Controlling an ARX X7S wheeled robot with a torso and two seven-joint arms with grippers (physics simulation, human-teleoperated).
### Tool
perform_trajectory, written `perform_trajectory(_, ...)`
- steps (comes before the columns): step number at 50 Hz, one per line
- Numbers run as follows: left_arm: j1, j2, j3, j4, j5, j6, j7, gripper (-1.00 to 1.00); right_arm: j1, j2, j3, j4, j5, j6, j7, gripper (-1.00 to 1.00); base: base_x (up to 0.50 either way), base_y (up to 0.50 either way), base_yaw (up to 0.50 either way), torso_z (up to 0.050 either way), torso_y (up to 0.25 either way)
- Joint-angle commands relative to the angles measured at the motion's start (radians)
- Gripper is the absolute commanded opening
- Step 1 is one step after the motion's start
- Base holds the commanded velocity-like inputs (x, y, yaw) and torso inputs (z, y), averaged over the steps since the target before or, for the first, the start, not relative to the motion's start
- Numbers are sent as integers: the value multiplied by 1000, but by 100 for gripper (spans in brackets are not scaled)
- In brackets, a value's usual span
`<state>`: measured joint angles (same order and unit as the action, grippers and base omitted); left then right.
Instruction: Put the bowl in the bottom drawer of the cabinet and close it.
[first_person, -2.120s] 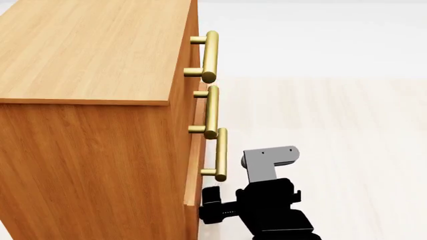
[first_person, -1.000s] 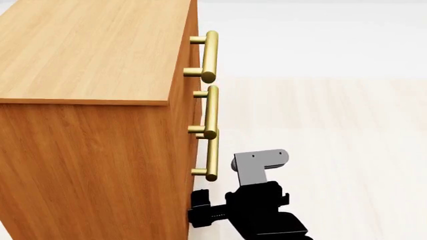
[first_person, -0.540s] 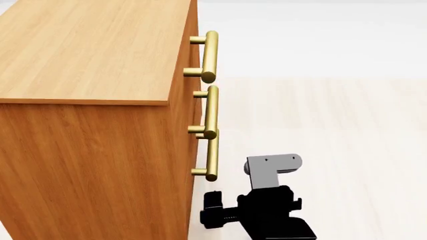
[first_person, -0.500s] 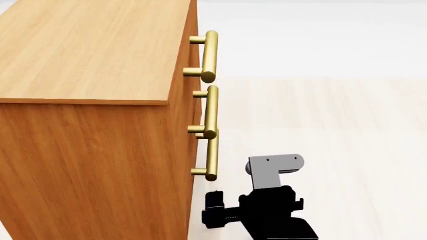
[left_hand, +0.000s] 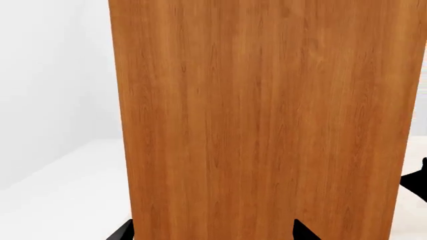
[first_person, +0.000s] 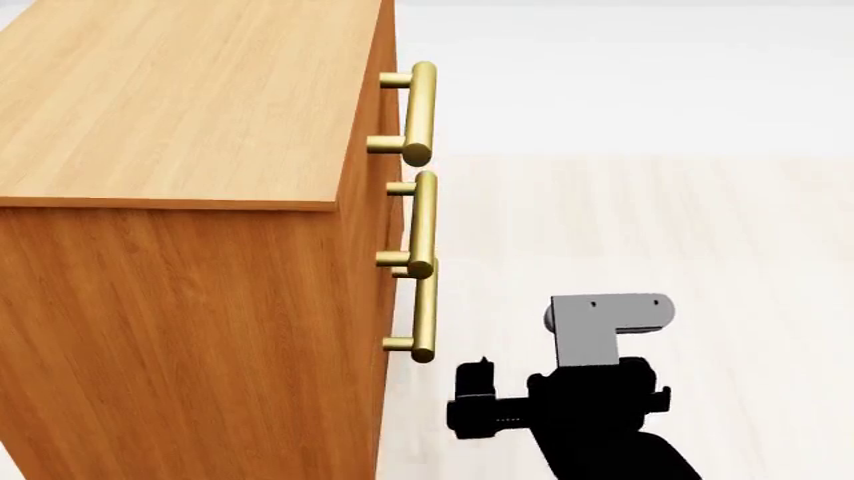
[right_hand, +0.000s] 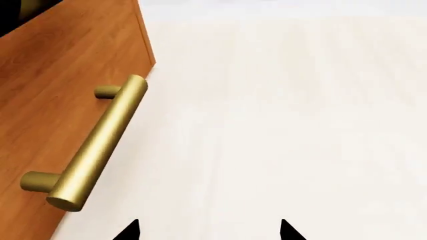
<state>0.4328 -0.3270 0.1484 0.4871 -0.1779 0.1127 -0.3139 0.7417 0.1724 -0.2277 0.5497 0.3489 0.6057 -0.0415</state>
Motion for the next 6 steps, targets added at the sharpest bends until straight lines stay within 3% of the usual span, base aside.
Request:
perform_trajectory(1, 33, -32, -12, 118, 2, -49, -17, 100, -28, 62, 34, -335, 39, 210, 81, 100, 0, 0, 0, 0, 0)
perform_trajectory(6, 53, -47, -24, 185, 5, -66, -27, 100, -24, 83, 45, -453, 58, 274, 105, 100, 0, 0, 0, 0, 0)
